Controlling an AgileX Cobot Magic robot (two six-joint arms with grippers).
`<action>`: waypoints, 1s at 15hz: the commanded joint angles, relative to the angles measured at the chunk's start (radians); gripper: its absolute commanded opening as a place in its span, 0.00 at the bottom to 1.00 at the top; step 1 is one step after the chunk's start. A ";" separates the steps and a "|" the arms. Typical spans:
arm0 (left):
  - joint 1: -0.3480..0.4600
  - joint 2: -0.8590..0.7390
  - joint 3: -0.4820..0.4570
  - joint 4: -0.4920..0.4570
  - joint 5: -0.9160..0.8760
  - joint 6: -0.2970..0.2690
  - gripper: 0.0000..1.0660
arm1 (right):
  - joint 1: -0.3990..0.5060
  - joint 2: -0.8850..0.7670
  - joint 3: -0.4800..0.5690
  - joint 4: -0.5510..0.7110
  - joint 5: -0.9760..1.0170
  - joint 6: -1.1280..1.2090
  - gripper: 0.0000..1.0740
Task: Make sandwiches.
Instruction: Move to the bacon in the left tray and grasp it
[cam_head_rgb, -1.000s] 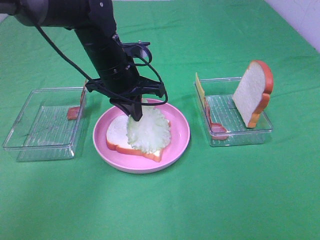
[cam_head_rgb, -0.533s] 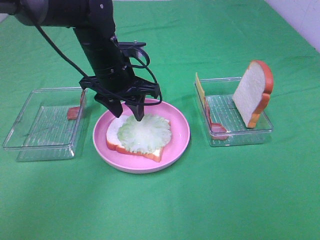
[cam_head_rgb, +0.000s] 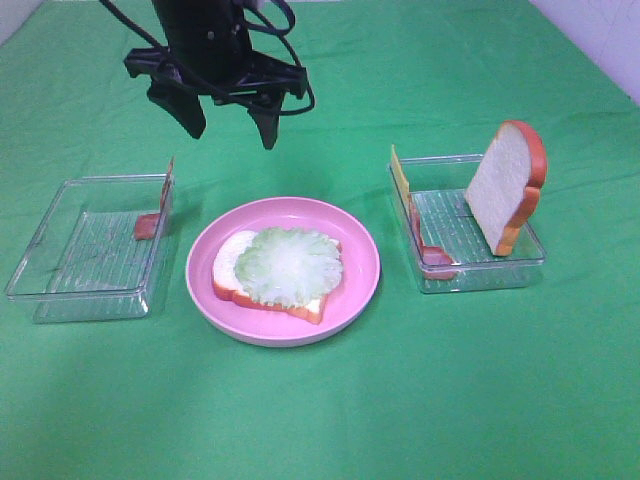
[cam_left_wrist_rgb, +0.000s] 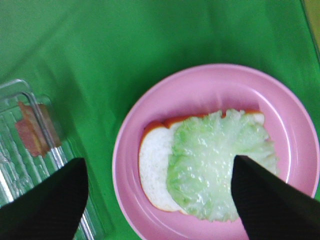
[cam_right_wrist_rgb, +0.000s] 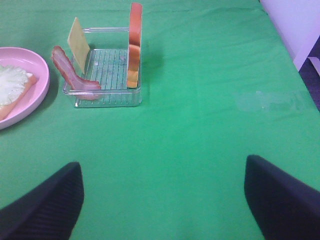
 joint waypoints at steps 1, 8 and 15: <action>0.044 -0.009 -0.033 0.020 0.080 -0.045 0.71 | -0.009 -0.013 0.001 -0.001 -0.007 -0.003 0.77; 0.184 -0.003 -0.004 0.022 0.080 -0.049 0.71 | -0.009 -0.013 0.001 -0.001 -0.007 -0.003 0.77; 0.192 0.091 0.087 0.035 0.066 -0.045 0.68 | -0.009 -0.013 0.001 -0.001 -0.007 -0.003 0.77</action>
